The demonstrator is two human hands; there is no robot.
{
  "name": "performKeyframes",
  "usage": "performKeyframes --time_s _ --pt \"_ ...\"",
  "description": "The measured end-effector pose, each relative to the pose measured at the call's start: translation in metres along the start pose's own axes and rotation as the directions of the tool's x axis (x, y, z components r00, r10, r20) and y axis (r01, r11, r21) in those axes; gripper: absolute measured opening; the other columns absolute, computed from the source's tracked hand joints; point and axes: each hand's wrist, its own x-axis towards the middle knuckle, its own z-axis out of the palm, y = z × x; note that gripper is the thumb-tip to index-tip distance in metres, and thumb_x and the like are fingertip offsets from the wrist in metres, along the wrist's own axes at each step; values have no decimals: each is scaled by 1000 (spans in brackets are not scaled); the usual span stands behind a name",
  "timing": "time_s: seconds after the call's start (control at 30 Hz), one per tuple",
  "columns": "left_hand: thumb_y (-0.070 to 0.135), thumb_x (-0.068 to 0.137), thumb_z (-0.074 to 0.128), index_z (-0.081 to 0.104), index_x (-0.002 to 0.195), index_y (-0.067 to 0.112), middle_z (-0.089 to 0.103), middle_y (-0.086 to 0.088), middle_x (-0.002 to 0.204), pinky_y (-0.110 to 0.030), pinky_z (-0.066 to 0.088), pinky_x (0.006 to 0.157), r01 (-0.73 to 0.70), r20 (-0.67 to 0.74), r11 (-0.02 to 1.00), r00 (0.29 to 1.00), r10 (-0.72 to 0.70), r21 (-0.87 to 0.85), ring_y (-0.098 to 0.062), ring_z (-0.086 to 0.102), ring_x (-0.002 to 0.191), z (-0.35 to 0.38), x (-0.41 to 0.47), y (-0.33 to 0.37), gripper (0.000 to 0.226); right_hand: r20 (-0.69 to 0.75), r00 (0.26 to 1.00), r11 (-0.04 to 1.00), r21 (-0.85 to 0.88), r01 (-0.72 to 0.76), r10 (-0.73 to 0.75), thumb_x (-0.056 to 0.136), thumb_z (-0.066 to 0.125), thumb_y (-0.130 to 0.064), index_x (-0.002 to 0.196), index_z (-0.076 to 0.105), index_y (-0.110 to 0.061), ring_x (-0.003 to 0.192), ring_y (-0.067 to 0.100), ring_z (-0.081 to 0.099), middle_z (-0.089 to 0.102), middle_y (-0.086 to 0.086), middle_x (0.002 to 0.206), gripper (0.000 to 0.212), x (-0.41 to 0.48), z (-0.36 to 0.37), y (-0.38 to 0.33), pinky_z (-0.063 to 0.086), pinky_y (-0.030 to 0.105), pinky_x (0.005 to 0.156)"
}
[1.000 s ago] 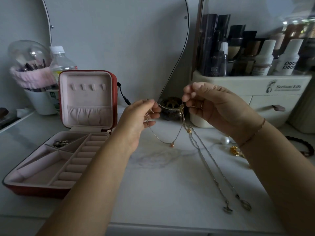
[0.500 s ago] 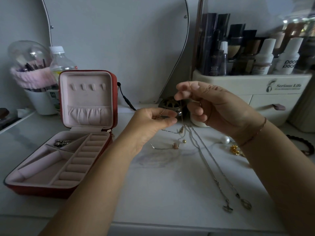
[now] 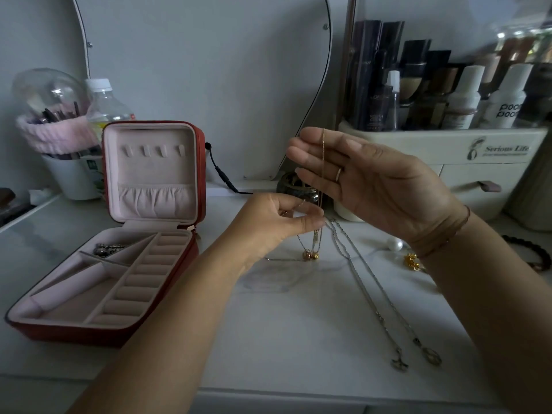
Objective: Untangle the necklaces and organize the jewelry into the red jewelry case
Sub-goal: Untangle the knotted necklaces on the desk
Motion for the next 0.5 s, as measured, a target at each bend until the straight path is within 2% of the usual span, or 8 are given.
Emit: performKeyframes --time_s 0.07,0.13,0.2,0.3,0.37,0.4,0.43,0.5 --pt "36 68 80 77 81 28 69 -12 91 -21 42 85 25 1 999 1000 -25 43 -17 58 82 2 0 -2 15 -3 1000 1000 2 1 -1 88 44 -16 140 31 7 132 29 43 40 24 143 58 1 0 0 33 41 112" --pt "29 75 78 76 79 25 75 1 85 -16 44 82 45 3 998 999 -45 46 -6 65 84 2 0 -2 6 -27 1000 1000 20 9 -8 85 48 -18 138 33 7 132 29 44 42 23 143 60 0 -1 0 34 40 111" --pt "27 81 73 73 83 22 69 17 63 -8 40 69 73 15 997 997 -73 25 9 61 63 2 0 0 6 -96 995 1000 8 1 0 84 50 -19 135 40 6 128 28 49 47 22 139 57 0 -2 1 39 38 107" --pt "28 85 67 70 90 15 39 17 38 -10 26 44 151 21 987 989 -150 -61 0 36 34 -1 -3 3 14 -450 889 948 -235 -214 89 92 49 -11 121 55 5 107 25 63 61 22 121 34 5 -6 6 53 32 92" --pt "30 84 67 70 89 14 26 12 46 -17 18 42 175 19 972 984 -175 -157 -6 20 40 -5 -2 2 17 -629 770 705 -500 -503 104 94 52 -12 108 64 3 83 22 66 68 21 101 23 5 -10 12 57 29 79" --pt "32 82 68 70 87 14 23 10 49 -18 17 42 182 18 964 983 -182 -194 -7 18 43 -6 -1 2 19 -649 757 558 -603 -570 71 94 55 -15 101 67 -1 72 18 66 71 16 90 20 5 -13 16 57 24 69" --pt "34 79 69 69 84 15 22 9 50 -18 17 40 192 18 956 981 -193 -223 -7 17 43 -7 -1 2 20 -627 778 449 -685 -573 36 93 56 -17 95 68 -5 62 12 64 71 11 80 17 4 -14 18 56 18 59" --pt "35 78 69 68 80 16 21 10 47 -17 17 37 215 9 937 975 -221 -273 -7 16 41 -9 0 3 20 -566 824 357 -771 -527 -7 92 58 -23 87 67 -11 48 3 58 68 2 68 16 4 -12 20 48 13 46"
